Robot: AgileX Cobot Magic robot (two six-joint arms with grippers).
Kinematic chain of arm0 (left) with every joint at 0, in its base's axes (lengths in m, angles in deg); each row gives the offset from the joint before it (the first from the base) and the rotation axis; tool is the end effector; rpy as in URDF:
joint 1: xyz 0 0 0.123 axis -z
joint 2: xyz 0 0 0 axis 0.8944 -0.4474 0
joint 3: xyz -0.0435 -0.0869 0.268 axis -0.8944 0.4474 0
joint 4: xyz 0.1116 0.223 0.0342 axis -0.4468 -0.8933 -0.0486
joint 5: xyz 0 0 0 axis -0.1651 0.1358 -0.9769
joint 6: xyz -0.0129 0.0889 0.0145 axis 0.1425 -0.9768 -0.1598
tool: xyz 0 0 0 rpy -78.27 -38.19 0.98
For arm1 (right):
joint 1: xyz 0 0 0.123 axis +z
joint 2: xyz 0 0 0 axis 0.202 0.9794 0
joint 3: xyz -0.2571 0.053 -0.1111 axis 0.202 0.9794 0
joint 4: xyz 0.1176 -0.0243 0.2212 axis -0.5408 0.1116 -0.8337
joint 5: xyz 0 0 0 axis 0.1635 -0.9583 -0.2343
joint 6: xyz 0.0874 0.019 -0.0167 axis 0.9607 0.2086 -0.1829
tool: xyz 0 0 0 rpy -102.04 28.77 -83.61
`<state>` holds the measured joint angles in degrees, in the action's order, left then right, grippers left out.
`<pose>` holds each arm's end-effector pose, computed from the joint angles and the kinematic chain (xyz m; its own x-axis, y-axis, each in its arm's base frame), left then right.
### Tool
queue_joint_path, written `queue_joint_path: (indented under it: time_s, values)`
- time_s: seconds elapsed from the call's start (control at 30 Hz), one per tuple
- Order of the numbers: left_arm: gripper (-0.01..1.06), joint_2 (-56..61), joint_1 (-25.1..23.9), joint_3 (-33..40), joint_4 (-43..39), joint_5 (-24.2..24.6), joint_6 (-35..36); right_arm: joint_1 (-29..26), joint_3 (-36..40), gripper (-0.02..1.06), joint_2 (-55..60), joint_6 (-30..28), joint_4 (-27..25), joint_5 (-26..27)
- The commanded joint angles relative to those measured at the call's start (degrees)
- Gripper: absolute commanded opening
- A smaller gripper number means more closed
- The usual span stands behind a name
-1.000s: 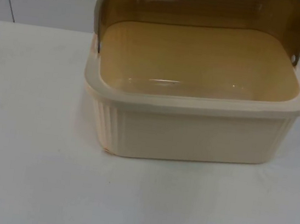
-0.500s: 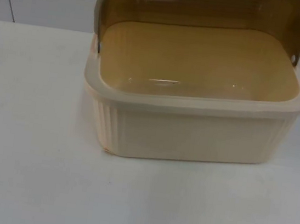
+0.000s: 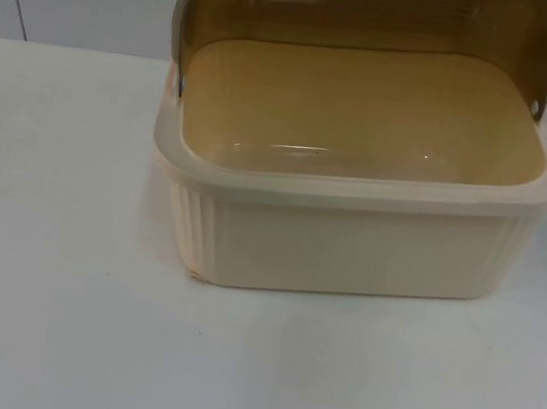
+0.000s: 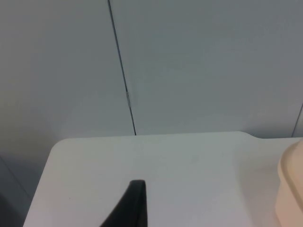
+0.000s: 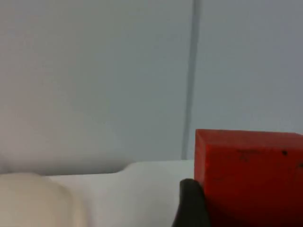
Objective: Open the box lid with the left hand, place the block into the box with the right hand, then close the box lid with the left hand.
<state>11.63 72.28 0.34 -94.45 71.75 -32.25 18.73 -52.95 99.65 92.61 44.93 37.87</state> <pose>0.1725 -0.0113 0.4156 -0.3586 0.0311 -0.9330 -0.0126 0.9992 0.0382 0.2616 0.0159 0.4330 -0.3496 -0.0237 -0.9366 0.0528 0.9976 -0.0450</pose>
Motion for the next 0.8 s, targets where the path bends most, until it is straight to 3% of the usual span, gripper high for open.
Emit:
queue_joint_path:
  time_s: [0.0, 0.43, 0.53, 0.6, 0.7, 0.77]
  values:
    - [1.04, 0.3, -0.18, 0.13, -0.28, -1.57, 0.5, 4.83, -0.55, 0.07, -3.1, -1.1, -0.66, -0.16]
    - [1.04, 0.3, -0.18, 0.13, -0.38, -1.55, 0.5, 22.03, 1.28, 0.07, -9.08, 1.52, -0.79, -5.21]
    - [1.04, 0.3, -0.18, 0.13, -0.38, -1.55, 0.5, 23.65, 3.11, 0.07, -9.08, 1.52, -0.79, -3.86]
    - [1.04, 0.3, -0.18, 0.13, -0.38, -1.55, 0.5, 24.89, 6.98, 0.07, -9.08, 1.52, -0.93, 0.76]
    - [1.04, 0.3, -0.18, 0.13, -0.38, -1.55, 0.5, 25.6, 12.54, 0.07, -9.08, 1.62, -5.83, 7.45]
    - [1.04, 0.3, -0.18, 0.13, -0.56, -1.57, 0.5, 25.6, 14.52, 0.07, -9.08, 1.62, -6.76, 9.15]
